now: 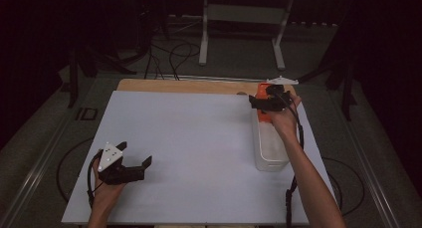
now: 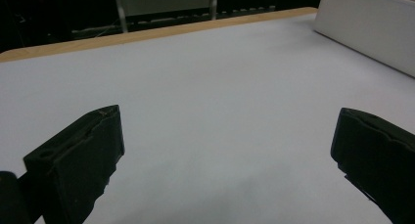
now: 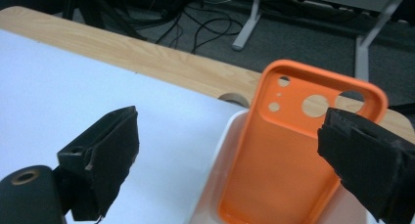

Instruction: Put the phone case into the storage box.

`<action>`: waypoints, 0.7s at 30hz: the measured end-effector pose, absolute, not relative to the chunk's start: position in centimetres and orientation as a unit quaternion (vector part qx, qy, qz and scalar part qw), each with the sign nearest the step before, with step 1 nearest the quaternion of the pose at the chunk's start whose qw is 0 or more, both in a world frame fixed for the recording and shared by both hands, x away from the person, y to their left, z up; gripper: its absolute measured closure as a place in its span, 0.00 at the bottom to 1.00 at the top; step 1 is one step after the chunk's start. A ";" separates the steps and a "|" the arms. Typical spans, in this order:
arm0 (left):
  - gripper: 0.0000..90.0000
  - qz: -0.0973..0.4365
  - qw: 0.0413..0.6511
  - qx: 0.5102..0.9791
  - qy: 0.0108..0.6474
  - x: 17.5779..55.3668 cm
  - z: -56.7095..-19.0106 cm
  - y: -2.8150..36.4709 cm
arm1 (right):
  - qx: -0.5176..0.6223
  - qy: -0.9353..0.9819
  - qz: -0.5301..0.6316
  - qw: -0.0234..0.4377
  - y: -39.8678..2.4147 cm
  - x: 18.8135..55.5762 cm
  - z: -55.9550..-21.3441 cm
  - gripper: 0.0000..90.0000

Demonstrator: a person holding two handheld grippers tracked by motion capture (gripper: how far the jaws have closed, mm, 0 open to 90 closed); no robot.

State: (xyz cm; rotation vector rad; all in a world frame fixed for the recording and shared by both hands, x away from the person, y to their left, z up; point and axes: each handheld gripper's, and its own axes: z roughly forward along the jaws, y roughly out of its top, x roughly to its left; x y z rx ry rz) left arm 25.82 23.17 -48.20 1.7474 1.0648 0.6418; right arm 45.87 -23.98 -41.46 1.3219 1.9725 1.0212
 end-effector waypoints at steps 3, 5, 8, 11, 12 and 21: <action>0.00 0.263 0.478 0.716 0.436 25.8 -48.2 23.2 | 0.485 0.740 0.379 0.272 -23.7 45.6 -41.6 0.09; 0.00 0.263 0.478 0.716 0.435 25.8 -48.2 23.2 | 0.481 0.744 0.378 0.270 -23.6 45.4 -41.7 0.09; 0.00 0.263 0.479 0.715 0.435 25.8 -48.1 23.2 | 0.476 0.747 0.381 0.264 -23.4 45.2 -41.7 0.09; 0.00 0.263 0.478 0.716 0.435 25.8 -48.1 23.2 | 0.469 0.752 0.383 0.261 -23.1 44.9 -41.7 0.09; 0.00 0.263 0.479 0.716 0.435 25.8 -48.1 23.2 | 0.466 0.755 0.383 0.259 -23.1 44.8 -41.7 0.09; 0.00 0.263 0.481 0.715 0.434 25.6 -48.1 23.2 | 0.451 0.764 0.391 0.247 -22.6 43.3 -41.9 0.09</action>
